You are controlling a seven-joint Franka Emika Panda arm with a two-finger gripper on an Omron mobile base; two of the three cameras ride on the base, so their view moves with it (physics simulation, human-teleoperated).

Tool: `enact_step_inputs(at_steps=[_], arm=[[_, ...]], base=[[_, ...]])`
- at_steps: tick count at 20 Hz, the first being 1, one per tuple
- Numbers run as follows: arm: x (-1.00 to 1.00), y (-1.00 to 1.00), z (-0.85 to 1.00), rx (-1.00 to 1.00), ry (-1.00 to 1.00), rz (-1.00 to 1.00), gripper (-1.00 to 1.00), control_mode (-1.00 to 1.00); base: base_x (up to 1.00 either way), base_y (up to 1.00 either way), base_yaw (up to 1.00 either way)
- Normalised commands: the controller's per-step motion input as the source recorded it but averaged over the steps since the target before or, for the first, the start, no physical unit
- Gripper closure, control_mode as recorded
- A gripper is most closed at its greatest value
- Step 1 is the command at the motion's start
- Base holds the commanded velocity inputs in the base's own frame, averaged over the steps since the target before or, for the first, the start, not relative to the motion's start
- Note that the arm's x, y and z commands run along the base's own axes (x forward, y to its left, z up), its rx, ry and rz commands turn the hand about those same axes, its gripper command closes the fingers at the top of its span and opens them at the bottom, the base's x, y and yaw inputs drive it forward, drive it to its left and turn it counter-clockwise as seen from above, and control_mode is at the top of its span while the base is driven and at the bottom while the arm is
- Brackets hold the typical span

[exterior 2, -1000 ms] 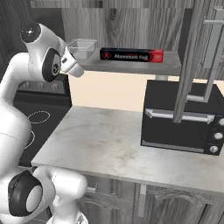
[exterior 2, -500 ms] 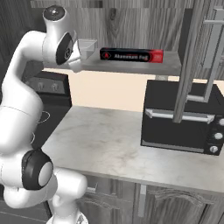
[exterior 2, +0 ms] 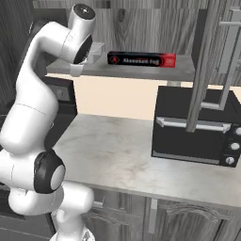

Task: Retrieve the tupperware and aluminum foil from the cabinet and place them on the dining counter near the plate with eggplant and lime to prepare for storing leftovers.

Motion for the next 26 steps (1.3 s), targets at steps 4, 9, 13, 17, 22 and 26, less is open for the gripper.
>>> enact_step_inputs(at_steps=[4,9,13,17,22,26], arm=[[0.17,0.10,-0.49,0.31,0.00,0.00,-1.00,-1.00],[0.41,0.02,-0.20,0.11,0.00,-0.01,-1.00,-1.00],[0.27,0.04,0.15,0.04,-0.03,0.00,-1.00,-1.00],[0.24,0.17,0.34,0.02,-0.04,0.00,-1.00,-1.00],[0.39,0.26,0.21,0.00,0.09,0.00,-1.00,-1.00],[0.56,0.08,0.00,0.00,0.15,0.00,-1.00,-1.00]], base=[[0.00,0.00,0.00],[0.00,0.00,0.00],[0.00,0.00,0.00],[0.00,0.00,0.00],[0.00,0.00,0.00],[0.00,0.00,0.00]])
